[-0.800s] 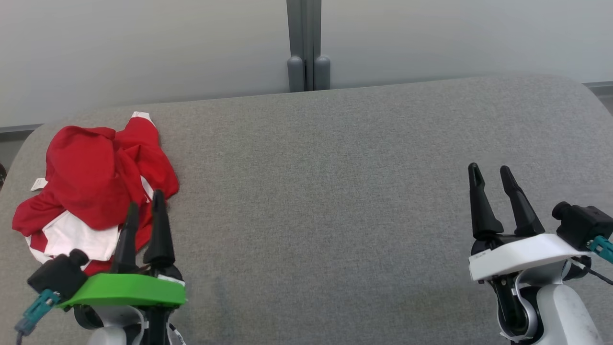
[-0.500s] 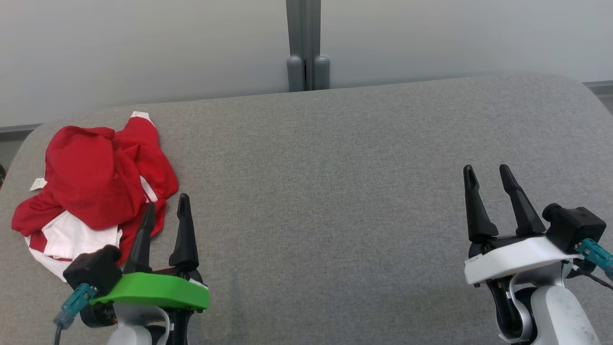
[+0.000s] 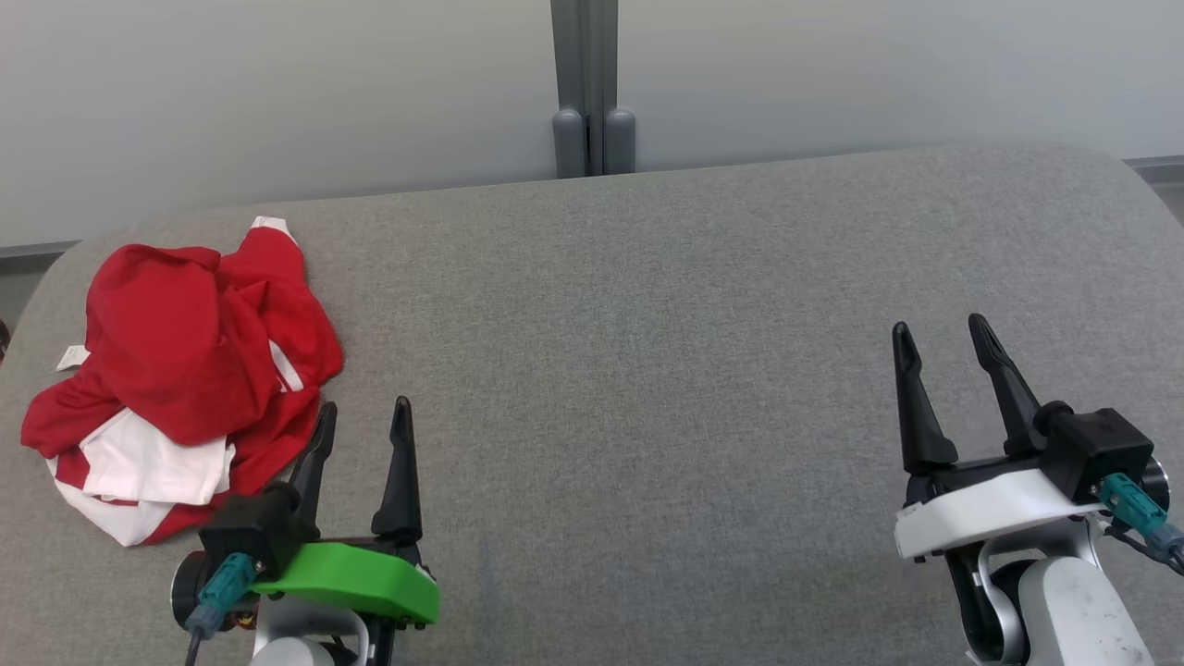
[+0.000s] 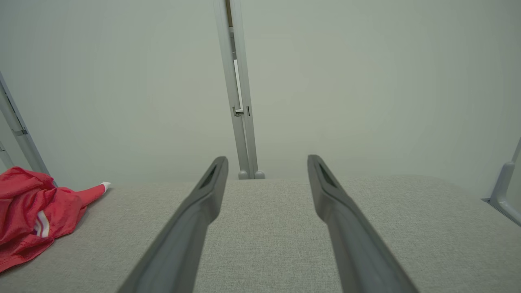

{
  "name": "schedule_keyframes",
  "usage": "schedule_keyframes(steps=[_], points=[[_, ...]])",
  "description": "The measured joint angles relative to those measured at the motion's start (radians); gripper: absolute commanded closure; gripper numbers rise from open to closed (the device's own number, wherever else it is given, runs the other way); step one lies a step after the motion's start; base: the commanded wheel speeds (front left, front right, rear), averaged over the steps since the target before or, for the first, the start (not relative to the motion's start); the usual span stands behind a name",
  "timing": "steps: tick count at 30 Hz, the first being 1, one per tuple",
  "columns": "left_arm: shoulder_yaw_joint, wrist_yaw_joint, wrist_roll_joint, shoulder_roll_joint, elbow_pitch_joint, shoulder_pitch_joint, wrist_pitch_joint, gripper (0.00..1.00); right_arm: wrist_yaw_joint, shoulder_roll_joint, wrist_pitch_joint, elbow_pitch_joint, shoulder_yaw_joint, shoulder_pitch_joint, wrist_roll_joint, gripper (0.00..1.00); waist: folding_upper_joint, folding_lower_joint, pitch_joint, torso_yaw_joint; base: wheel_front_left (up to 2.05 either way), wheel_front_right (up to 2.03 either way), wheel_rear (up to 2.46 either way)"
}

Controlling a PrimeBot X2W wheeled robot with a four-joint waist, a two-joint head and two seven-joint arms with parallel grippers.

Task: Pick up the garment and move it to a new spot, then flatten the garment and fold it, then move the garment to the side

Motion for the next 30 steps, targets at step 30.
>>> schedule_keyframes(steps=[30], points=[[0.055, -0.075, -0.018, -0.058, 0.076, 0.028, -0.066, 0.00, 0.001, -0.002, -0.065, 0.058, 0.045, 0.021, 0.092, 0.00, 0.0000, 0.0000, 0.001, 0.001, 0.00, 0.00, 0.00]])
